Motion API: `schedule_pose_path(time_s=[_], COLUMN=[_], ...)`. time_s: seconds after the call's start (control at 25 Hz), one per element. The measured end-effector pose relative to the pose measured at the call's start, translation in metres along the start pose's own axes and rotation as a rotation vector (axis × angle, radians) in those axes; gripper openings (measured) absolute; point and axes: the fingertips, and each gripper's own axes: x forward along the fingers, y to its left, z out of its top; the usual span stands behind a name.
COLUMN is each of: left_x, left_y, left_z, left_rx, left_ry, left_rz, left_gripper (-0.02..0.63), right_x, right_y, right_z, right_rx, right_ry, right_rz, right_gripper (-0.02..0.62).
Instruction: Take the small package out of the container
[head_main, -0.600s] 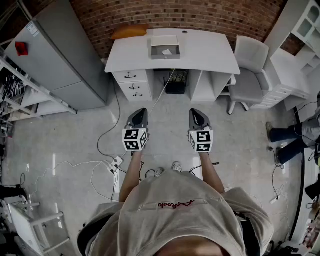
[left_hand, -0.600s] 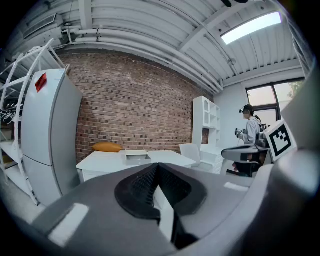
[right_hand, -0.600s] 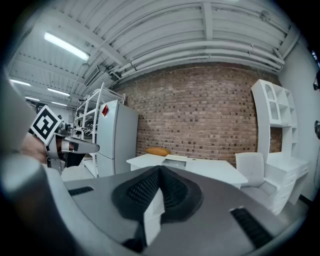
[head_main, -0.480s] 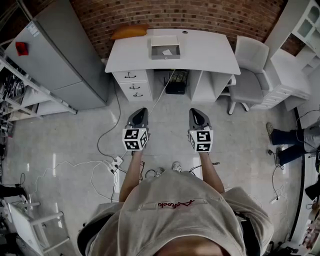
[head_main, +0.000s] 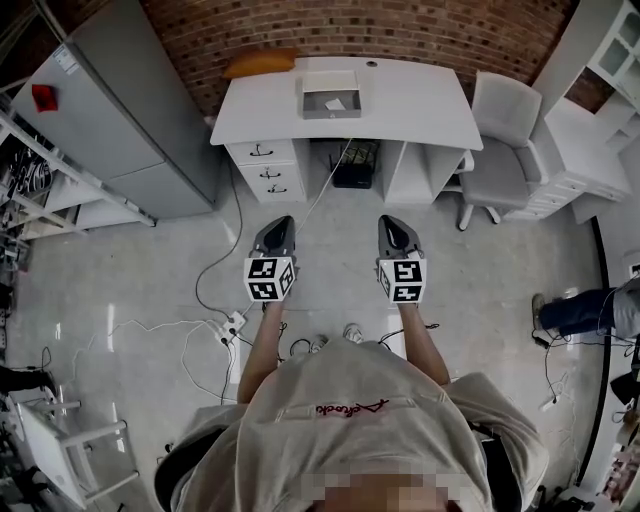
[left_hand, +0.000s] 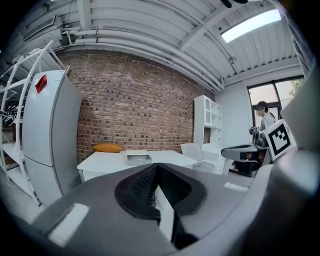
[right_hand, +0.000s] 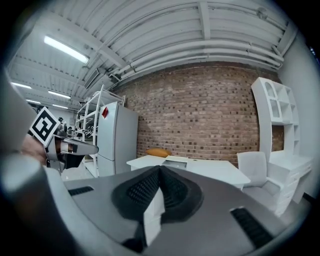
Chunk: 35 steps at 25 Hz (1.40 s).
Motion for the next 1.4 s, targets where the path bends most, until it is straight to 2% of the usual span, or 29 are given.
schedule_pose_path(time_s=[0.4, 0.84, 1.4], left_x=[0.023, 0.054, 0.068], left_y=[-0.018, -0.04, -0.026], left_z=[-0.001, -0.01, -0.018], left_rx=[-0.005, 0.005, -0.008], left_ry=[0.013, 0.028, 0.034], left_rz=[0.003, 0.004, 0.048], left_gripper=[0.009, 0.009, 0.009], right_x=[0.01, 0.019, 0.045], right_y=[-0.021, -0.052, -0.061], right_z=[0.004, -0.016, -0.016], right_rx=[-0.018, -0.002, -0.015], right_ry=[-0.014, 0.008, 0.007], right_rz=[0.036, 0.053, 0.073], right_gripper=[0.011, 0.011, 0.011])
